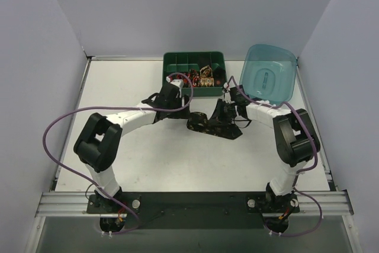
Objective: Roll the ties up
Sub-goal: Roll the tie at the center of the board.
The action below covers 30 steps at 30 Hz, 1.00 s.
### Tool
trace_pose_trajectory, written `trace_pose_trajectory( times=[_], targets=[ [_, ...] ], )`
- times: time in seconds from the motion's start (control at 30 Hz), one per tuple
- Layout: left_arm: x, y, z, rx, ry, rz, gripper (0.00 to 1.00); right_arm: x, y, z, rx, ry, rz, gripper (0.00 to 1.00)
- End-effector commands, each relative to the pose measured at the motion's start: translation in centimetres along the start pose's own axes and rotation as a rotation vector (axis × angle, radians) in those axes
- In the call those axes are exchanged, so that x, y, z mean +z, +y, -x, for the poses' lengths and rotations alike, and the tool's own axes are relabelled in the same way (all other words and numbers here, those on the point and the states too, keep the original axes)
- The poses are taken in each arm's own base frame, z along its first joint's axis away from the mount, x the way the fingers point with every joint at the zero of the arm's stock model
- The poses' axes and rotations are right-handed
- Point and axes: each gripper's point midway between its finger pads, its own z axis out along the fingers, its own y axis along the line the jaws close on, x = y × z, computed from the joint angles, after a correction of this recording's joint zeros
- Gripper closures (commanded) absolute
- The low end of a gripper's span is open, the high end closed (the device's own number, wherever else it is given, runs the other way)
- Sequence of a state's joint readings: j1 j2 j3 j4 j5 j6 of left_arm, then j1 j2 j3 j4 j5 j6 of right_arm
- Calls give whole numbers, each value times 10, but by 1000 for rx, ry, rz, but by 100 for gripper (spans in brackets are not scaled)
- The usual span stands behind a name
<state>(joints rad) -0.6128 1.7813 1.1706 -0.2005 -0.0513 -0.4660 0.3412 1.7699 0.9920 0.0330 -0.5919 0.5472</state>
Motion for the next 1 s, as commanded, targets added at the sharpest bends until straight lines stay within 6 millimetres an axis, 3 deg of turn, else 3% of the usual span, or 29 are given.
trace_pose_trajectory(
  times=[0.0, 0.17, 0.4, 0.63, 0.97],
  targets=[
    [-12, -28, 36, -38, -123, -234, 19, 5, 16, 16, -35, -20, -4, 100],
    [-8, -37, 37, -93, -136, -394, 19, 8, 9, 22, -34, -14, -58, 100],
    [9, -48, 31, -111, -97, -482, 19, 11, 7, 26, -40, -8, -79, 100],
    [26, -40, 16, -134, -60, -452, 20, 18, 6, 28, -36, 5, -85, 100],
    [32, -34, 2, -138, -41, -445, 22, 32, 18, 27, -57, 31, -71, 100]
  ],
)
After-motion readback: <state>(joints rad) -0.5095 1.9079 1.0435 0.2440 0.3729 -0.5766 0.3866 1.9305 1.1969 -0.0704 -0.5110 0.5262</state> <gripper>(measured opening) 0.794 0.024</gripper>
